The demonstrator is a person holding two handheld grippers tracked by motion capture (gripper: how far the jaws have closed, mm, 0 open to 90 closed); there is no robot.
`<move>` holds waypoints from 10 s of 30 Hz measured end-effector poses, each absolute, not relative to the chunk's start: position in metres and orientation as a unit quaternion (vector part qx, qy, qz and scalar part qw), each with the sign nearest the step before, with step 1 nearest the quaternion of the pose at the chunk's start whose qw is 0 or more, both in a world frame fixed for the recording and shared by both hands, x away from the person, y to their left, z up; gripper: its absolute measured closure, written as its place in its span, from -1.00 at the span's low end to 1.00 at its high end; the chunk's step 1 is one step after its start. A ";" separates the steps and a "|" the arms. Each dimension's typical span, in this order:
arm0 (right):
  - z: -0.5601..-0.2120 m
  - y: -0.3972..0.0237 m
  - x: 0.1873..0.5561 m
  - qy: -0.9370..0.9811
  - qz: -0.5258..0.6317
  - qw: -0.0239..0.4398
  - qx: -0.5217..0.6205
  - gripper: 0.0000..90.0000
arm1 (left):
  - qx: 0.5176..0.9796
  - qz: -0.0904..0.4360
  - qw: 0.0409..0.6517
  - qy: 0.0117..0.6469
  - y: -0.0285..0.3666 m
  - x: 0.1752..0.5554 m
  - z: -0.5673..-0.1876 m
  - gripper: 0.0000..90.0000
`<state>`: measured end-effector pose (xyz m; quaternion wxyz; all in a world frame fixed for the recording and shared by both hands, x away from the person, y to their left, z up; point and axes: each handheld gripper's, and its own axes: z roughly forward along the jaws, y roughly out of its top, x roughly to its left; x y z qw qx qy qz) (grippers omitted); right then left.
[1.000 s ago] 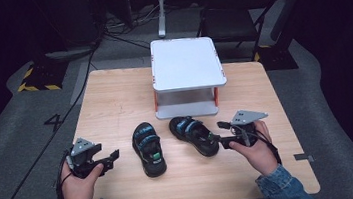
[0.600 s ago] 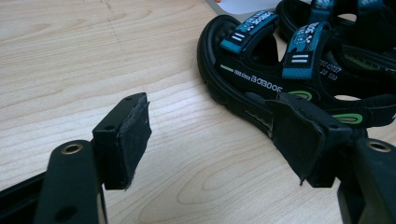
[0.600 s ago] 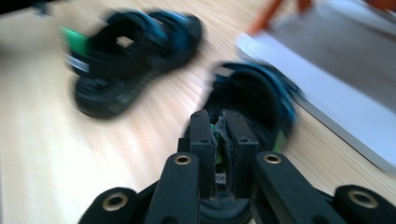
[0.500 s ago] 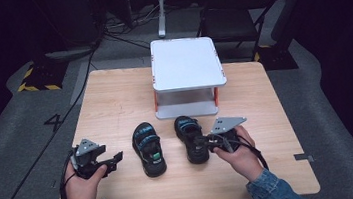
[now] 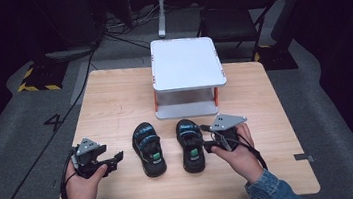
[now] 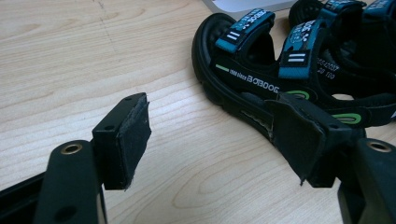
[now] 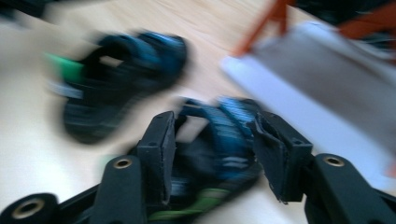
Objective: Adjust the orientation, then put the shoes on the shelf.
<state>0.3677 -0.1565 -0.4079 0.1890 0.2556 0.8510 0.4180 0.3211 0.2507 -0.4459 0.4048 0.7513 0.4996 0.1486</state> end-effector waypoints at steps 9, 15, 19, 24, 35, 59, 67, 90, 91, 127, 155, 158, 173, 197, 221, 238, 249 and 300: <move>-0.434 -0.119 0.394 0.895 0.336 0.208 0.209 0.61 | 0.751 0.145 0.406 0.500 0.253 0.324 -0.448 -0.36; -0.424 -0.096 0.397 0.898 0.338 0.229 0.162 0.69 | 0.748 0.145 0.411 0.501 0.257 0.326 -0.447 -0.37; -0.423 -0.076 0.400 0.894 0.369 0.219 0.129 0.67 | 0.746 0.144 0.414 0.501 0.258 0.327 -0.447 -0.37; -0.431 -0.066 0.399 0.909 0.350 0.200 0.105 0.55 | 0.744 0.142 0.418 0.503 0.260 0.328 -0.446 -0.37; -0.409 -0.100 0.383 0.863 0.418 0.145 0.245 0.11 | 0.736 0.150 0.419 0.510 0.265 0.342 -0.441 -0.39; -0.417 -0.072 0.356 0.856 0.418 0.051 0.300 0.14 | 0.735 0.156 0.421 0.508 0.258 0.381 -0.437 -0.39; -0.423 -0.066 0.364 0.847 0.410 0.028 0.338 0.14 | 0.732 0.166 0.416 0.513 0.261 0.379 -0.437 -0.39; -0.427 -0.036 0.375 0.845 0.386 0.051 0.366 0.11 | 0.742 0.158 0.407 0.508 0.257 0.376 -0.443 -0.39; -0.427 -0.034 0.372 0.850 0.380 0.065 0.359 0.09 | 0.744 0.157 0.408 0.506 0.257 0.376 -0.443 -0.39; -0.442 -0.034 0.368 0.827 0.362 0.074 0.425 -0.08 | 0.746 0.148 0.406 0.507 0.254 0.378 -0.448 -0.39; -0.426 -0.056 0.385 0.821 0.377 0.119 0.413 0.83 | 0.740 0.145 0.415 0.510 0.260 0.380 -0.449 -0.39; -0.418 -0.070 0.396 0.806 0.386 0.142 0.425 0.84 | 0.737 0.147 0.414 0.513 0.261 0.379 -0.450 -0.39; -0.418 -0.104 0.471 0.750 0.384 0.230 0.486 0.84 | 0.733 0.150 0.410 0.522 0.270 0.371 -0.453 -0.39; -0.443 -0.113 0.494 0.702 0.448 0.302 0.464 0.15 | 0.744 0.137 0.409 0.511 0.263 0.374 -0.455 -0.40; -0.435 -0.190 0.401 0.741 0.470 0.207 0.433 0.95 | 0.801 0.119 0.433 0.396 0.169 0.383 -0.444 0.46; -0.478 -0.179 0.426 0.767 0.446 0.169 0.428 1.00 | 0.833 0.087 0.443 0.319 0.090 0.439 -0.468 1.00; -0.491 -0.178 0.445 0.765 0.438 0.170 0.441 1.00 | 0.838 0.092 0.413 0.344 0.065 0.471 -0.485 0.99; -0.411 -0.230 0.424 0.746 0.511 0.186 0.385 0.11 | 0.806 0.125 0.470 0.338 0.135 0.397 -0.412 -0.08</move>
